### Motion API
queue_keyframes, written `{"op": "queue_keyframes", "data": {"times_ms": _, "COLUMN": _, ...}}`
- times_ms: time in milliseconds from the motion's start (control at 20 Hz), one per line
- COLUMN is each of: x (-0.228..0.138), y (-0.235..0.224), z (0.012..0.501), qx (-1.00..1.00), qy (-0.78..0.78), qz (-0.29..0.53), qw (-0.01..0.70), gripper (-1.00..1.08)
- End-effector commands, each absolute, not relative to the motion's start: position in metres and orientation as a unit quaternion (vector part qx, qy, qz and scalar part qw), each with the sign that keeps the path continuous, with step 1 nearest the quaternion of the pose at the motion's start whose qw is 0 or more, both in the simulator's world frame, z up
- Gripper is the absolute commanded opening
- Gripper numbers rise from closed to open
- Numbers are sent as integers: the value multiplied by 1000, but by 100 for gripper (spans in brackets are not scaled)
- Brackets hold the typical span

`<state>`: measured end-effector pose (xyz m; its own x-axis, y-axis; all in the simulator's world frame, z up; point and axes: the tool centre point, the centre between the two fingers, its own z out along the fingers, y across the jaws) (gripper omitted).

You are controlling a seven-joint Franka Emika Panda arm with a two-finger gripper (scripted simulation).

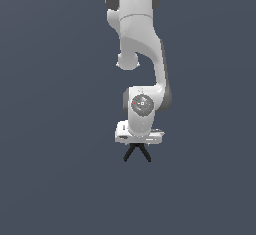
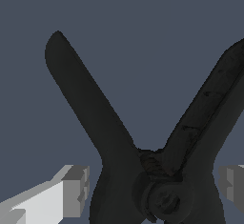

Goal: Pick up the object and move it to a goal position.

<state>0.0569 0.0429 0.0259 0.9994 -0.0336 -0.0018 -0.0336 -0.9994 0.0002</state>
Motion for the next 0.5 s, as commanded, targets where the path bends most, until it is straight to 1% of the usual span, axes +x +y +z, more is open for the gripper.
{"op": "queue_keyframes", "data": {"times_ms": 0, "x": 58, "y": 43, "z": 20, "qx": 1000, "qy": -17, "qz": 0, "qw": 0, "gripper": 100}}
{"op": "queue_keyframes", "data": {"times_ms": 150, "x": 59, "y": 43, "z": 19, "qx": 1000, "qy": -17, "qz": 0, "qw": 0, "gripper": 100}}
{"op": "queue_keyframes", "data": {"times_ms": 200, "x": 59, "y": 43, "z": 19, "qx": 1000, "qy": -17, "qz": 0, "qw": 0, "gripper": -100}}
{"op": "queue_keyframes", "data": {"times_ms": 450, "x": 59, "y": 43, "z": 19, "qx": 1000, "qy": -17, "qz": 0, "qw": 0, "gripper": -100}}
